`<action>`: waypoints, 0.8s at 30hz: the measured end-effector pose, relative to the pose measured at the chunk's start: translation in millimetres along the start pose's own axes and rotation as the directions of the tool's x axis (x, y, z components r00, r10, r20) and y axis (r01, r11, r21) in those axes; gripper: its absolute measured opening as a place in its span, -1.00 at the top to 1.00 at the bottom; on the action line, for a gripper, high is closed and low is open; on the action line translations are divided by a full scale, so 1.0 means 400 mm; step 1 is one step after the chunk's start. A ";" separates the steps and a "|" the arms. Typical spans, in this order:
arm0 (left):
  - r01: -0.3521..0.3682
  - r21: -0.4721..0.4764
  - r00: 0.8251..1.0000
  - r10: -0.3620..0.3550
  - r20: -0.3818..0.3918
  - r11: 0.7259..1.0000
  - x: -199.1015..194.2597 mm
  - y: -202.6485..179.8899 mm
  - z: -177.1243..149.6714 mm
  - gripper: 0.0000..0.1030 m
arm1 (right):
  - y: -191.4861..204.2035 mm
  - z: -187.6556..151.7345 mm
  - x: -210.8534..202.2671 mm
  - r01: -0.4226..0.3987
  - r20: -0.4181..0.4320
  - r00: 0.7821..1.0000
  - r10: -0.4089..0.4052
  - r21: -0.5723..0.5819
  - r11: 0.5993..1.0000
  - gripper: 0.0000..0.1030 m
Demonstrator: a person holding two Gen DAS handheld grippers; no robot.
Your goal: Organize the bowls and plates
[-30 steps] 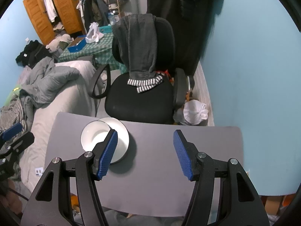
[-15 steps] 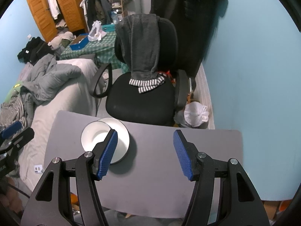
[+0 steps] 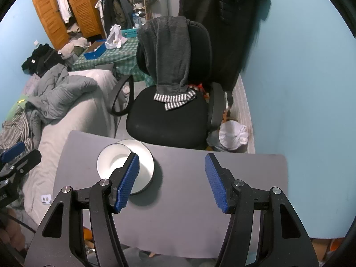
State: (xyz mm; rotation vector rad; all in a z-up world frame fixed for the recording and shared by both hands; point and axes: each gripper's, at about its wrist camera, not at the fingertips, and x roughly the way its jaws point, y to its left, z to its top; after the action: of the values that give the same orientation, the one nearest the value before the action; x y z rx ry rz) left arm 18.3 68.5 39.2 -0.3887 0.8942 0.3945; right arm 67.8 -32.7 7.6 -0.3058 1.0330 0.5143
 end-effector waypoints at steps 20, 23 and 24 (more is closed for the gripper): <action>0.004 -0.007 0.999 -0.004 -0.036 1.000 0.006 0.020 0.004 -0.71 | -0.007 0.001 -0.003 -0.005 0.006 1.000 0.005 0.003 1.000 -0.17; 0.007 -0.012 0.999 -0.007 -0.043 1.000 0.004 0.030 0.003 -0.71 | -0.007 0.001 -0.003 -0.006 0.003 1.000 0.006 0.003 1.000 -0.17; 0.005 -0.009 0.999 -0.005 -0.041 1.000 0.005 0.029 0.003 -0.71 | -0.008 0.001 -0.005 -0.004 0.002 1.000 0.004 0.003 1.000 -0.17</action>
State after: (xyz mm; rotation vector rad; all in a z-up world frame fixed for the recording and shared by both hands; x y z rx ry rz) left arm 14.5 79.3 36.4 -0.4083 0.9319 0.3870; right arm 68.9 -35.9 9.6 -0.3003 1.0326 0.5166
